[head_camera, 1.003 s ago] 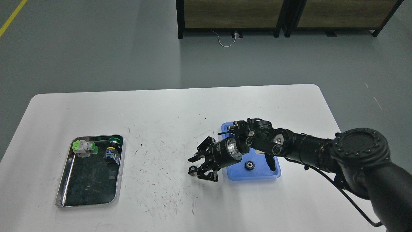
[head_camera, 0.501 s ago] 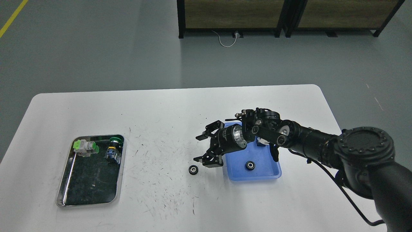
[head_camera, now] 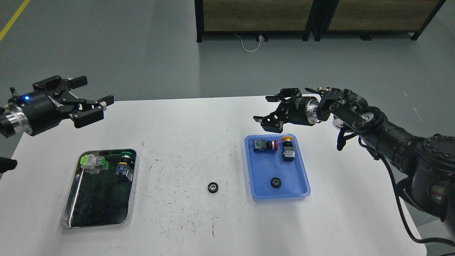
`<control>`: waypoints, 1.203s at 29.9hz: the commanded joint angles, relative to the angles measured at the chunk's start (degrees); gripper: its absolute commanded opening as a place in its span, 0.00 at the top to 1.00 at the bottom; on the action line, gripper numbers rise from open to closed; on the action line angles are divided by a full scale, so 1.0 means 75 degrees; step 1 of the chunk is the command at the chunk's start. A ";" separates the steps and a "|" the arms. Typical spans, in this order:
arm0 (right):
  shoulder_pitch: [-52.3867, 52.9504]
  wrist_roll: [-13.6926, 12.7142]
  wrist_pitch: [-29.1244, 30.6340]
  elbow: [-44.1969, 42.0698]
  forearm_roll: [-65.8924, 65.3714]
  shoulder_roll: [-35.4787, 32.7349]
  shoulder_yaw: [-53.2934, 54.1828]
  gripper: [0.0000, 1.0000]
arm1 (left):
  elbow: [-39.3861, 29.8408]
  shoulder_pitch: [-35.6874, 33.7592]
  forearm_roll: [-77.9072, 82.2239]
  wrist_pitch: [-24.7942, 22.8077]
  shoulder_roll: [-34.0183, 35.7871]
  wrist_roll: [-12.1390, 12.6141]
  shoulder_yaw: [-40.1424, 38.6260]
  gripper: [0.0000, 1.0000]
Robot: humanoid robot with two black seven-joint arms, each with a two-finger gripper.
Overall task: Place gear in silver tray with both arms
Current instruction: 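Withdraw the right arm and reach the left gripper toward the gear, then close the left gripper on the black gear on the table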
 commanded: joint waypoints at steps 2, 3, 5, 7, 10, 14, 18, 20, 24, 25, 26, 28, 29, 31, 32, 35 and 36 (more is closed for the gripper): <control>0.0113 0.0014 0.0000 -0.0416 0.0000 -0.0281 0.0507 0.16 | -0.0176 0.0533 0.0656 0.0000 -0.0913 0.0003 0.0095 0.02; 0.0137 0.0014 0.0000 -0.0463 0.0000 -0.0363 0.0601 0.15 | -0.0176 0.0674 0.0797 0.0012 -0.1147 0.0003 0.0119 0.02; 0.0148 0.0014 0.0000 -0.0569 0.0000 -0.0457 0.0753 0.15 | -0.0153 0.0955 0.1032 0.0035 -0.1662 0.0003 0.0142 0.02; 0.0160 0.0014 0.0000 -0.0663 0.0000 -0.0528 0.0859 0.15 | -0.0048 0.1201 0.1336 0.0059 -0.2155 0.0003 0.0178 0.02; 0.0160 0.0014 0.0000 -0.0698 0.0000 -0.0656 0.0906 0.15 | 0.0256 0.1541 0.1770 0.0187 -0.2881 0.0003 0.0189 0.02; 0.0149 0.0026 0.0000 -0.0710 0.0000 -0.0750 0.0906 0.15 | 0.0690 0.1788 0.2274 0.0468 -0.3678 -0.0009 0.0189 0.02; 0.0137 0.0015 0.0000 -0.0722 0.0000 -0.0797 0.0906 0.15 | 0.1357 0.1835 0.2661 0.0680 -0.4452 -0.0020 0.0236 0.02; 0.0114 0.0014 0.0000 -0.0722 0.0000 -0.0797 0.0906 0.15 | 0.1721 0.1847 0.2895 0.0715 -0.4780 -0.0090 0.0376 0.02; 0.0078 0.0014 0.0000 -0.0780 0.0000 -0.0786 0.0906 0.15 | 0.2331 0.1858 0.3025 0.0867 -0.5367 -0.0231 0.0553 0.02; 0.0078 0.0026 0.0000 -0.0780 0.0000 -0.0786 0.0906 0.15 | 0.2413 0.1859 0.3037 0.0867 -0.5403 -0.0231 0.0564 0.02; 0.0078 0.0026 0.0000 -0.0792 0.0000 -0.0786 0.0906 0.15 | 0.2483 0.1859 0.3037 0.0879 -0.5449 -0.0231 0.0576 0.02; 0.0067 0.0026 0.0000 -0.0792 0.0000 -0.0786 0.0906 0.15 | 0.2659 0.1835 0.3037 0.0902 -0.5496 -0.0243 0.0576 0.02; 0.0055 0.0026 0.0000 -0.0780 0.0000 -0.0774 0.0906 0.15 | 0.2776 0.1835 0.3037 0.0926 -0.5543 -0.0266 0.0576 0.02; 0.0043 0.0049 0.0000 -0.0792 0.0000 -0.0762 0.0906 0.15 | 0.3010 0.1812 0.3037 0.1019 -0.5637 -0.0266 0.0564 0.02; 0.0043 0.0061 0.0000 -0.0780 0.0000 -0.0762 0.0906 0.15 | 0.3081 0.1812 0.3025 0.1055 -0.5684 -0.0266 0.0564 0.02; 0.0031 0.0061 0.0000 -0.0792 0.0000 -0.0774 0.0906 0.15 | 0.3176 0.1847 0.3025 0.1148 -0.5708 -0.0325 0.0576 0.02; 0.0031 0.0061 0.0000 -0.0792 0.0000 -0.0774 0.0906 0.15 | 0.3176 0.1847 0.3037 0.1183 -0.5708 -0.0337 0.0588 0.02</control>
